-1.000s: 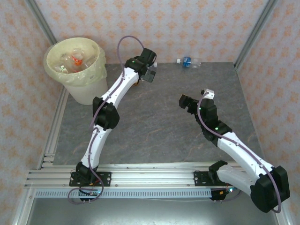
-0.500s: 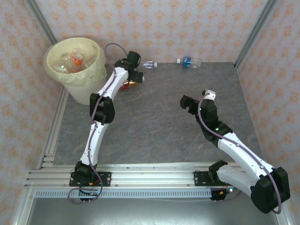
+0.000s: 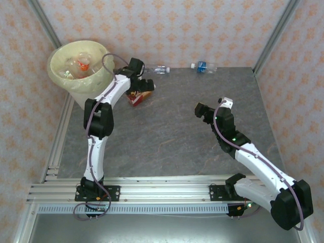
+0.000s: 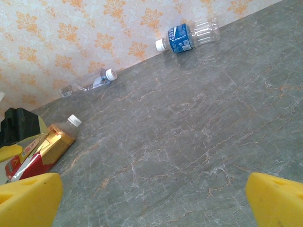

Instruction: Put the plastic bottles in the bin

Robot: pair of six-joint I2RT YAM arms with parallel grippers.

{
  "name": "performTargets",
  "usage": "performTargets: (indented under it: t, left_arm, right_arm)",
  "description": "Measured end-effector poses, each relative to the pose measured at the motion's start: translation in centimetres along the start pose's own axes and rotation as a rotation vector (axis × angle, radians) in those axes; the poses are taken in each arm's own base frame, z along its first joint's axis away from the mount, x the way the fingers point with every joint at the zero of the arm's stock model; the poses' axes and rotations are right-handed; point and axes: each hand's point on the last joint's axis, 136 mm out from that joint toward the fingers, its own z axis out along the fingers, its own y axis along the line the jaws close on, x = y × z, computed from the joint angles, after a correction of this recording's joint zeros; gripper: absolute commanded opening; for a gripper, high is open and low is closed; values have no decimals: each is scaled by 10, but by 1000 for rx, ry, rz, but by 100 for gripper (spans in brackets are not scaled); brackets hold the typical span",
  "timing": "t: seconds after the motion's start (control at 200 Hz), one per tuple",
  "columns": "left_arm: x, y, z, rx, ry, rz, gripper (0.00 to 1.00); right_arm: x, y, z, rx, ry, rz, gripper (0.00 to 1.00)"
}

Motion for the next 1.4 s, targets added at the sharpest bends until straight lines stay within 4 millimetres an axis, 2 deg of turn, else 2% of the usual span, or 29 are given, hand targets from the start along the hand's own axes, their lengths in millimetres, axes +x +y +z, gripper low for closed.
performTargets:
  t: [0.21,0.405,0.555,0.656,0.756,0.956,1.131,1.256,1.401]
  left_arm:
    - [41,-16,-15,43,14,-21,100]
    - [78,-42,-37,76,42,-3,100]
    - [79,-63,-65,82,-3,66,100]
    - [69,-67,-81,63,-25,118,100]
    - [59,-65,-85,23,-30,156,100]
    - [61,-48,-61,-98,27,211,100]
    - [64,-42,-23,-148,113,245,100]
    - [72,-29,3,-187,181,246,100]
    - [78,-20,14,-197,225,244,100]
  right_arm:
    - [4,-1,4,9,14,2,100]
    - [5,-2,5,10,17,4,100]
    - [7,-1,7,11,23,3,100]
    - [9,-2,8,12,27,2,100]
    - [9,-2,8,12,26,4,100]
    - [9,-2,8,12,27,5,100]
    - [9,-2,8,13,27,5,100]
    - [8,-2,8,13,26,5,100]
    - [6,-2,6,12,18,7,100]
